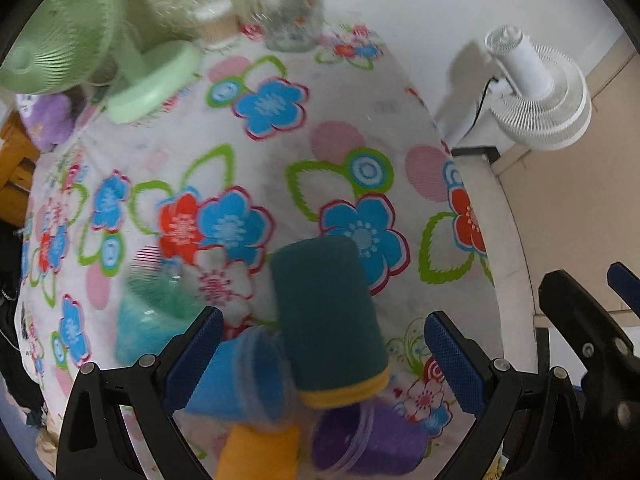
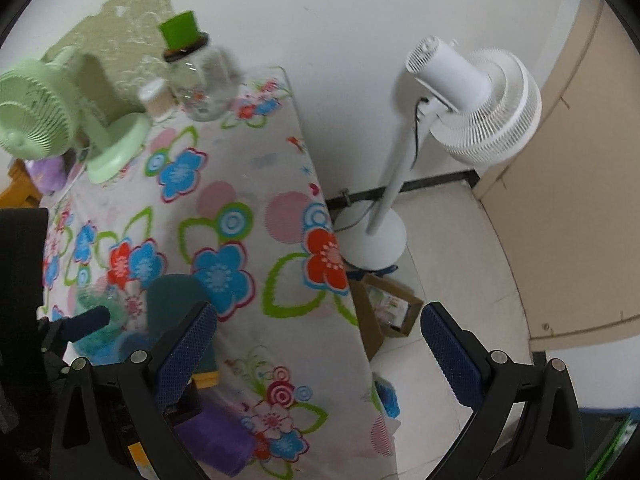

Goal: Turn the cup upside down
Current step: 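Close the left tool around the dark green cup's body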

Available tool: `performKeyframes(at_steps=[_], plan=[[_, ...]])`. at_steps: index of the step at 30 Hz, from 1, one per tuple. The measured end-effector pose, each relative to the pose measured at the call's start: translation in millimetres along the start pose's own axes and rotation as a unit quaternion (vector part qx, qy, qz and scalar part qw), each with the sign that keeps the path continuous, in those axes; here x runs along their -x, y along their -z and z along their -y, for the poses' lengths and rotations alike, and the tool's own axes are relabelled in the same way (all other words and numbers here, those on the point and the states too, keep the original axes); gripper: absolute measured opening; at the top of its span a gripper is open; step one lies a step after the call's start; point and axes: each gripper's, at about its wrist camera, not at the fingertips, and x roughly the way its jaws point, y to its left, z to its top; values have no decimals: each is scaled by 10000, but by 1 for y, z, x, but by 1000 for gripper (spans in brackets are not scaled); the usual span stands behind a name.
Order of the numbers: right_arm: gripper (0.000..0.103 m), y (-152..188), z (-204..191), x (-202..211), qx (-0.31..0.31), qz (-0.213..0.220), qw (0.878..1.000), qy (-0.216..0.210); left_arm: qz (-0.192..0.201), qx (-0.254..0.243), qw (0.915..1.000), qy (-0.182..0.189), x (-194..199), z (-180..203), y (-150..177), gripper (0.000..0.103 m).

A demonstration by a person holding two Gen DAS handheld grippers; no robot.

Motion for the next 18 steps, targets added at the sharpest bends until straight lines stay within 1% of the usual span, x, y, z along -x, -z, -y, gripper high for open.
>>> performKeyframes(at_steps=[2, 6, 7, 9, 11, 12, 13, 15, 16, 18], plan=[[103, 1, 6, -7, -87, -72, 9999, 35, -126, -35, 9999, -39, -13, 6, -2, 100], [103, 4, 17, -19, -237, -217, 9994, 101, -398, -106, 9991, -92, -35, 18, -3, 96], [103, 5, 19, -20, -257, -250, 9993, 109, -382, -127, 9989, -221, -39, 21, -3, 96], [103, 8, 22, -25, -286, -329, 9990, 127, -337, -163, 9988, -312, -42, 24, -3, 95], [103, 10, 23, -28, -284, -361, 9989, 133, -366, -106, 9987, -345, -46, 24, -3, 90], [103, 12, 23, -30, -285, -385, 9988, 129, -424, -67, 9985, -332, -50, 24, -3, 83], [103, 13, 23, -31, -289, -402, 9987, 118, -544, -11, 9981, -272, -56, 24, -2, 80], [103, 16, 22, -33, -283, -449, 9986, 89, -732, 41, 9971, -188, -66, 24, -1, 76], [103, 17, 21, -35, -263, -471, 9985, 91, -794, 44, 9965, -242, -70, 26, 1, 76], [103, 19, 20, -36, -258, -490, 9984, 99, -653, 122, 9976, -218, -68, 25, 2, 72]])
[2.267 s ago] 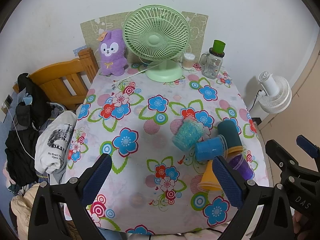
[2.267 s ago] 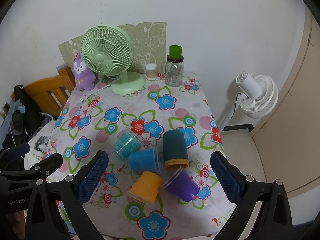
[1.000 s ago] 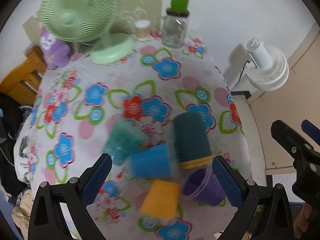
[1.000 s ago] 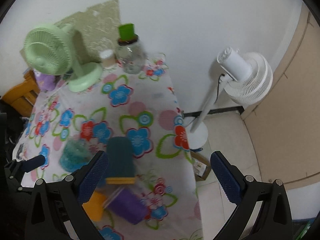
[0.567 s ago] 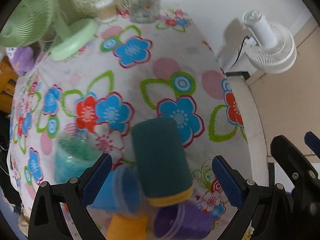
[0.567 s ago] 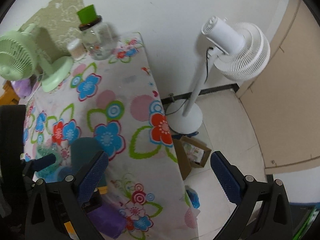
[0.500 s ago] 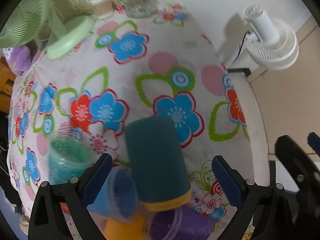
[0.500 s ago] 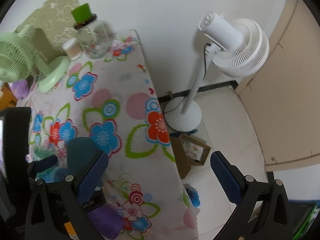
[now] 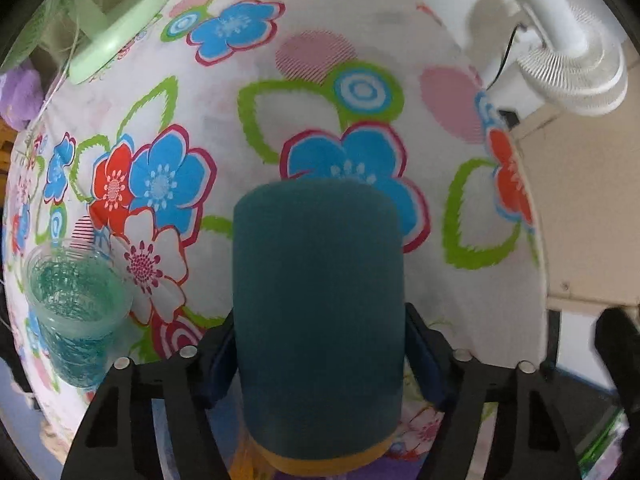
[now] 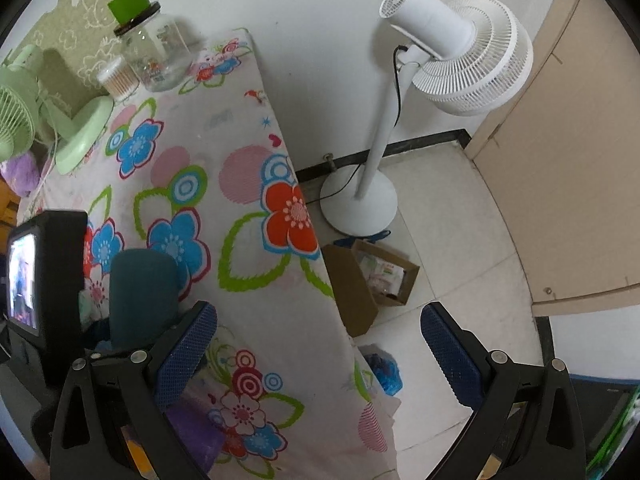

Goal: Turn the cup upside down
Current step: 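Close the left tool around the dark green cup's body, then lift the dark green cup with the left tool and turn it rim-down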

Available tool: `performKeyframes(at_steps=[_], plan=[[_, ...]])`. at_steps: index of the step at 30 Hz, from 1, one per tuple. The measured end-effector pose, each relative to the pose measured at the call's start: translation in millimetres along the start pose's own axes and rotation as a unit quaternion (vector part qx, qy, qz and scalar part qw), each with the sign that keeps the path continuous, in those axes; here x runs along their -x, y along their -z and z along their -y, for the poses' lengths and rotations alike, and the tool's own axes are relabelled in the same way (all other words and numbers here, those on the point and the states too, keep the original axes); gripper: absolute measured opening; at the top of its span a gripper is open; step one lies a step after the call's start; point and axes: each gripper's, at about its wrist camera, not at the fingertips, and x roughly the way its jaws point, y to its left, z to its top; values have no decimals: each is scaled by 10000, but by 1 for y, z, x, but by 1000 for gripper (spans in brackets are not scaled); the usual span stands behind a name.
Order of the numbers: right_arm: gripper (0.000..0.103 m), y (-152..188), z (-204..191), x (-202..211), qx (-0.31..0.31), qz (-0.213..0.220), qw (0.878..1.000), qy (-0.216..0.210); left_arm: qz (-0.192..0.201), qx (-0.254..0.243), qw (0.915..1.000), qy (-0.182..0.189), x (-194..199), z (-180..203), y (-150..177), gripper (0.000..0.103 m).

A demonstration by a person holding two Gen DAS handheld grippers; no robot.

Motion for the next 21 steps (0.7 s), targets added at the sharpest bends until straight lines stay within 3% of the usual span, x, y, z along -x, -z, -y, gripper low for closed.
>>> performKeyframes(at_steps=[10, 21], plan=[[103, 3, -4, 23, -12, 190, 9998, -100, 330, -90, 9993, 130, 25, 1, 12, 68], [103, 5, -19, 85, 70, 755, 9970, -166, 980, -160, 9940, 453, 99, -19, 27, 68]])
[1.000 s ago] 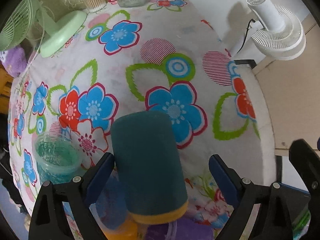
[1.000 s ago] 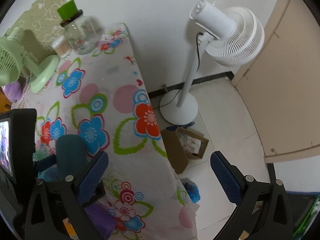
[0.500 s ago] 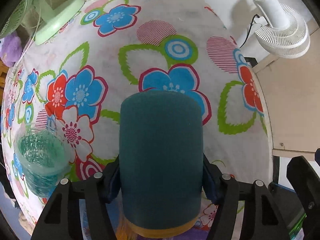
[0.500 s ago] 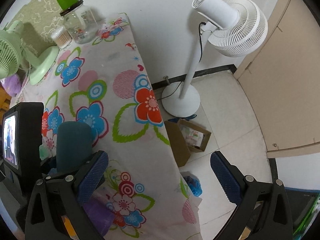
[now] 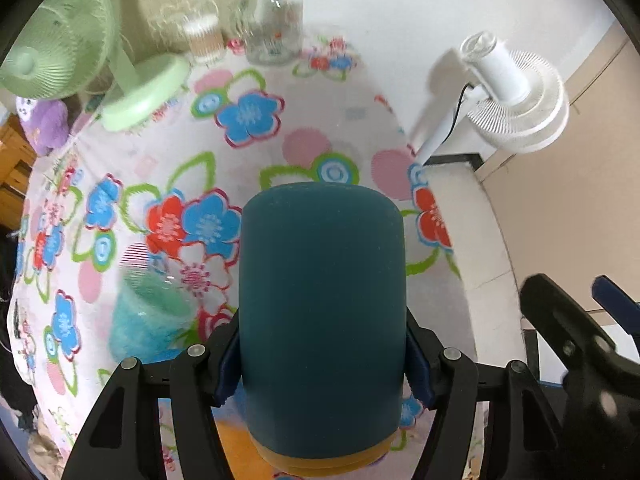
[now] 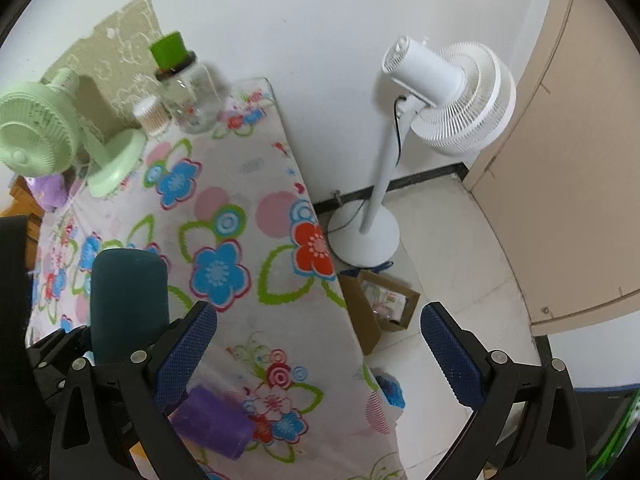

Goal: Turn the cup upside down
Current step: 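Lift the dark green cup with the left tool and turn it rim-down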

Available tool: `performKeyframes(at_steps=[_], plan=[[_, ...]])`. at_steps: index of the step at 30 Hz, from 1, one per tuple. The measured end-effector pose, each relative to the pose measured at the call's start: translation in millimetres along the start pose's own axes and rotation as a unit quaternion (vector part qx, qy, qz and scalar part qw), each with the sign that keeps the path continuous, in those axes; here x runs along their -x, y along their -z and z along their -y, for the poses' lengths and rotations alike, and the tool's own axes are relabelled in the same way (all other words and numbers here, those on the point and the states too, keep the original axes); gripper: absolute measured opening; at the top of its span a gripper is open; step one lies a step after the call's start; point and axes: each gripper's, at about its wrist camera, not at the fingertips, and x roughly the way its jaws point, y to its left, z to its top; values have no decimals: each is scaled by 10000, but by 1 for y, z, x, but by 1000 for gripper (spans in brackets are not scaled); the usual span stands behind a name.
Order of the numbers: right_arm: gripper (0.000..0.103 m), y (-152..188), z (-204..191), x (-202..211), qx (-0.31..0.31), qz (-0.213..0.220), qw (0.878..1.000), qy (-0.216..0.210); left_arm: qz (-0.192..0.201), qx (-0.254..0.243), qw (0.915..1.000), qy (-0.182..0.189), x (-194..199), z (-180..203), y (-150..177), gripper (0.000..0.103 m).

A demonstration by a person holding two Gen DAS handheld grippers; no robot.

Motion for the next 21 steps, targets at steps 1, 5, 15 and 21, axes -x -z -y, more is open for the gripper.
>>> performKeyframes(at_steps=[1, 5, 15, 21], plan=[[103, 1, -4, 4, 26, 32, 10000, -23, 72, 1, 10000, 12, 11, -7, 3, 68], [103, 5, -25, 22, 224, 163, 9995, -134, 290, 68, 9995, -49, 43, -24, 15, 68], [103, 31, -106, 43, 783, 177, 9954, -515, 507, 389, 9977, -230, 85, -93, 50, 68], [103, 54, -154, 41, 991, 12, 9929, -659, 489, 662, 9960, -357, 93, -144, 73, 68]])
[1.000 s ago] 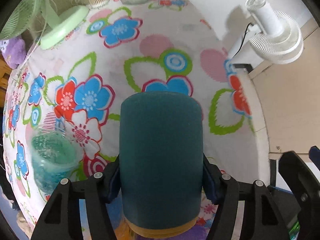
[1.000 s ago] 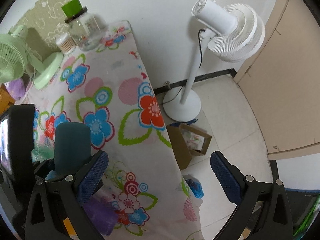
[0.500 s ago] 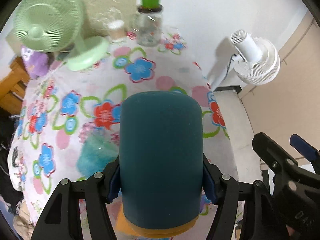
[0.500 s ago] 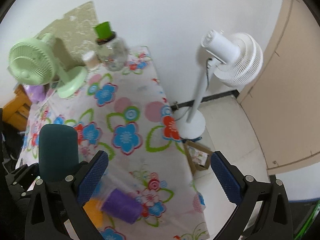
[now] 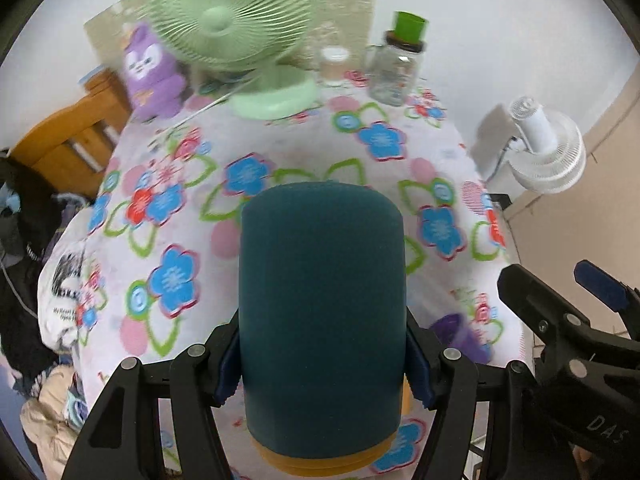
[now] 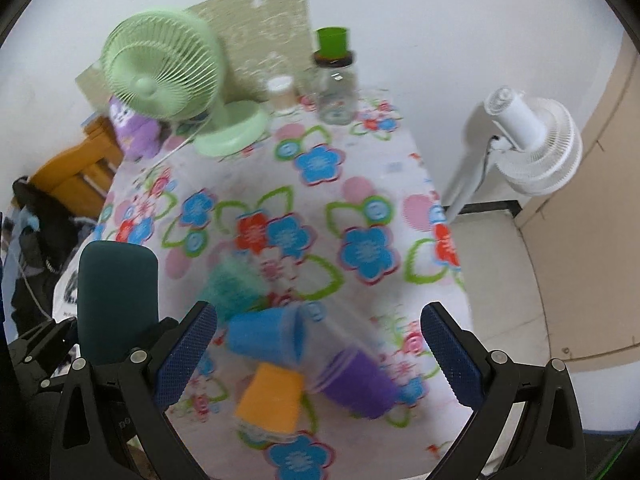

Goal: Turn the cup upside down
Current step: 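Lift the dark green cup with the left tool and turn it rim-down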

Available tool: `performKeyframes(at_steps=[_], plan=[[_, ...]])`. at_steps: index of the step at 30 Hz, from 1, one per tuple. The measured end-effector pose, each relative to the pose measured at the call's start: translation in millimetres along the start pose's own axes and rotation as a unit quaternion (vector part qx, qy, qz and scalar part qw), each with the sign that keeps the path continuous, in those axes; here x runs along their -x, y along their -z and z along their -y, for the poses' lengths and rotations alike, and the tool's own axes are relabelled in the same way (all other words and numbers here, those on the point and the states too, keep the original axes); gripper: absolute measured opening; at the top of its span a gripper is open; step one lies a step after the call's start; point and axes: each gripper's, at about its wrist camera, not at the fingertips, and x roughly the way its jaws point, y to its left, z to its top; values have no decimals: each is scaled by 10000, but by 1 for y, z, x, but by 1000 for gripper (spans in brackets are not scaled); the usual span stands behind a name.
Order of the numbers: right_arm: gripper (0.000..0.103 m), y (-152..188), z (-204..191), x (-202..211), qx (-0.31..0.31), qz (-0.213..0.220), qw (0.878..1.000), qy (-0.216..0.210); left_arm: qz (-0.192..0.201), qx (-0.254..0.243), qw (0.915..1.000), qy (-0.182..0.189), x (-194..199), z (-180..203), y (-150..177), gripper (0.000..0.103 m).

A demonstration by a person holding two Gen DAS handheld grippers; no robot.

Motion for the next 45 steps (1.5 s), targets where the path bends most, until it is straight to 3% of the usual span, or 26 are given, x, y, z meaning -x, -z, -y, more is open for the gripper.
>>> performKeyframes(at_steps=[13, 25, 37, 38, 40, 42, 45], plan=[[103, 27, -55, -35, -112, -475, 9988, 60, -400, 114, 9991, 14, -35, -81, 28, 68], [103, 47, -88, -86, -78, -891, 9959, 160, -826, 43, 9966, 49, -97, -114, 42, 68], [103, 46, -103, -117, 36, -1168, 9927, 286, -1167, 200, 9928, 173, -138, -122, 47, 69], [103, 46, -104, -118, 45, -1177, 9926, 298, -1211, 201, 9921, 241, -140, -121, 47, 70], [103, 44, -104, -119, 30, -1189, 9924, 325, -1264, 199, 9910, 395, -140, -119, 46, 82], [103, 42, -105, -117, -3, -1170, 9926, 317, -1157, 185, 9924, 383, -134, -118, 44, 89], [103, 38, -111, -110, 2, -1096, 9935, 293, -1007, -5, 9945, 290, -120, -115, 41, 92]])
